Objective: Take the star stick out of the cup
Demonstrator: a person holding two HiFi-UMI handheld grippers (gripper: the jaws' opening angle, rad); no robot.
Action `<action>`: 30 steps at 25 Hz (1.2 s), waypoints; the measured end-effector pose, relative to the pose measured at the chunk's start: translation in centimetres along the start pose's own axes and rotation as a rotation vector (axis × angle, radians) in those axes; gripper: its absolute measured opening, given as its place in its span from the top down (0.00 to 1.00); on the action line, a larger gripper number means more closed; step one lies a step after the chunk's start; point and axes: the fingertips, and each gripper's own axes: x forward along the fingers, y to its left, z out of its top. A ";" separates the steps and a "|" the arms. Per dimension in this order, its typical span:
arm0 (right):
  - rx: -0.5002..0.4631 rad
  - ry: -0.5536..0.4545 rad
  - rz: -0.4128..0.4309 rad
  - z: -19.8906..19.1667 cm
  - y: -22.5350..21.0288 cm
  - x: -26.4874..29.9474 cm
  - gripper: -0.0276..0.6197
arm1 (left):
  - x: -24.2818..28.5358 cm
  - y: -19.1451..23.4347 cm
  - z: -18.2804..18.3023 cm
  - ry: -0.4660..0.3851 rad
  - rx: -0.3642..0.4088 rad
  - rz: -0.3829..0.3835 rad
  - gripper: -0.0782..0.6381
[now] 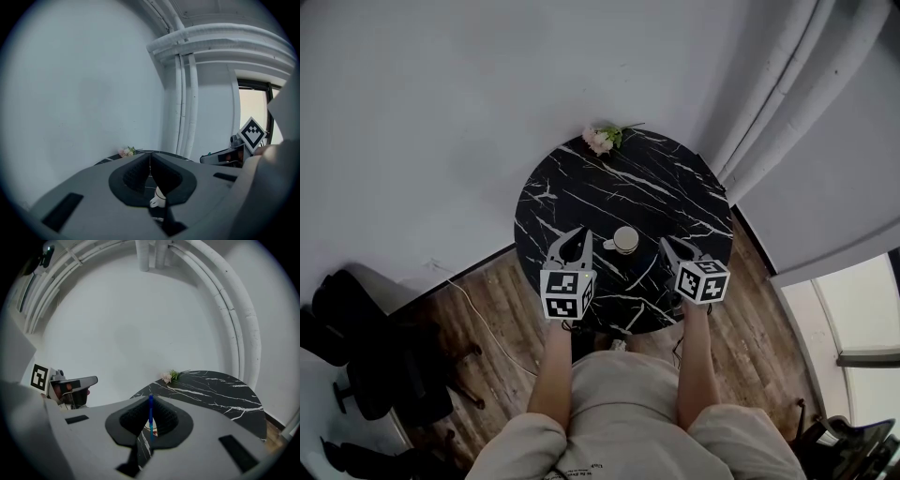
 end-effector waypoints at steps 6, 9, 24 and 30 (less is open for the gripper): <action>-0.010 0.001 0.000 0.0 0.5 0.3 0.89 | -0.3 0.4 -0.2 0.004 -0.001 0.002 0.86; -0.015 0.002 0.001 -0.1 0.7 0.4 0.89 | -0.5 0.6 -0.3 0.002 -0.004 0.005 0.86; -0.019 0.007 -0.015 -0.8 1.1 0.4 0.89 | -1.4 1.1 -1.0 -0.002 -0.044 0.013 0.86; -0.038 0.022 0.004 -1.1 1.7 0.6 0.89 | -1.6 1.4 -1.2 -0.002 -0.050 0.019 0.86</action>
